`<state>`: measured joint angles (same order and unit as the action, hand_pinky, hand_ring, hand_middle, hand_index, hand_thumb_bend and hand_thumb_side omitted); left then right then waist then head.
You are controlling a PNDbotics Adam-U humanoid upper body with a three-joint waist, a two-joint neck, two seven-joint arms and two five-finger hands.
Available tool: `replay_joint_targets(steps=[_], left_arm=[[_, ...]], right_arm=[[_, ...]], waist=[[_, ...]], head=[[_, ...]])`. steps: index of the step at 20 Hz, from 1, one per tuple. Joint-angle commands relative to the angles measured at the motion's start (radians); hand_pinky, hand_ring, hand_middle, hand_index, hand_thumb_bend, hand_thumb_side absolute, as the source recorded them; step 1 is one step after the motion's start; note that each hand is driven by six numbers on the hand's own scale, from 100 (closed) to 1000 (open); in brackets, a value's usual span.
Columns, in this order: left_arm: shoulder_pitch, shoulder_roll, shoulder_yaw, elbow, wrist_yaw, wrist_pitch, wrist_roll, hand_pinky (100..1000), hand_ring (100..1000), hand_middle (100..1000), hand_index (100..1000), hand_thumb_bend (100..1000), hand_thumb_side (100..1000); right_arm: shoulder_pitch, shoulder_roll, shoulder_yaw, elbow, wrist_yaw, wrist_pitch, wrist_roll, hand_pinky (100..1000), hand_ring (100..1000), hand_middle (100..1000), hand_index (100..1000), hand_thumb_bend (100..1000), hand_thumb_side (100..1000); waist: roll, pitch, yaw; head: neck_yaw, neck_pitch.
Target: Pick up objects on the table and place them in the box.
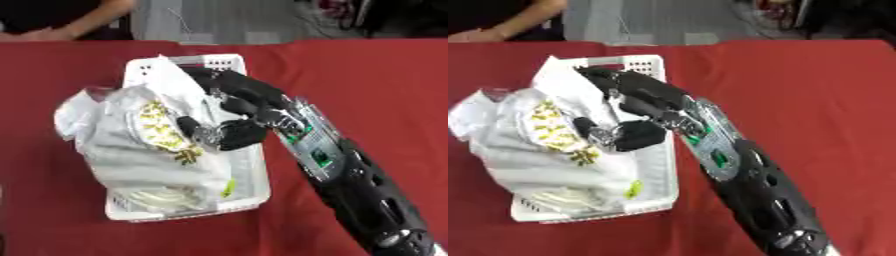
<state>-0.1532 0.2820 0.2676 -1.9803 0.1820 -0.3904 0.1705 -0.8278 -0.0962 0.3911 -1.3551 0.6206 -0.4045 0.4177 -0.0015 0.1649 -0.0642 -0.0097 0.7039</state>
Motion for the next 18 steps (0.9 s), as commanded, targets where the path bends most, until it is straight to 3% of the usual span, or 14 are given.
replay_joint_targets(steps=[1, 6, 12, 18], left_arm=[[-0.005, 0.006, 0.005, -0.02, -0.002, 0.001, 0.002, 750, 763, 709, 722, 334, 909], [-0.005, 0.006, 0.005, -0.02, -0.002, 0.001, 0.002, 751, 764, 709, 722, 334, 909], [-0.004, 0.005, 0.006, -0.02, -0.002, 0.001, 0.002, 751, 764, 709, 722, 333, 910], [-0.003, 0.005, 0.007, -0.02, -0.002, 0.0, 0.003, 751, 763, 709, 722, 332, 910]], right_arm=[[-0.002, -0.009, -0.021, 0.003, 0.026, 0.013, -0.028, 690, 926, 982, 1000, 787, 824], [0.006, -0.009, -0.046, 0.016, 0.054, 0.035, -0.078, 710, 939, 998, 1000, 793, 829], [0.015, -0.015, -0.087, -0.01, 0.129, 0.094, -0.208, 722, 944, 1000, 1000, 786, 847], [0.018, -0.035, -0.121, -0.106, 0.362, 0.147, -0.4, 831, 958, 998, 1000, 764, 868]], waist=[[0.003, -0.013, 0.0], [0.003, -0.012, -0.001], [0.004, -0.013, -0.003], [0.004, -0.013, -0.004]], head=[[-0.003, -0.006], [-0.003, -0.006], [-0.002, -0.006], [-0.001, -0.006]])
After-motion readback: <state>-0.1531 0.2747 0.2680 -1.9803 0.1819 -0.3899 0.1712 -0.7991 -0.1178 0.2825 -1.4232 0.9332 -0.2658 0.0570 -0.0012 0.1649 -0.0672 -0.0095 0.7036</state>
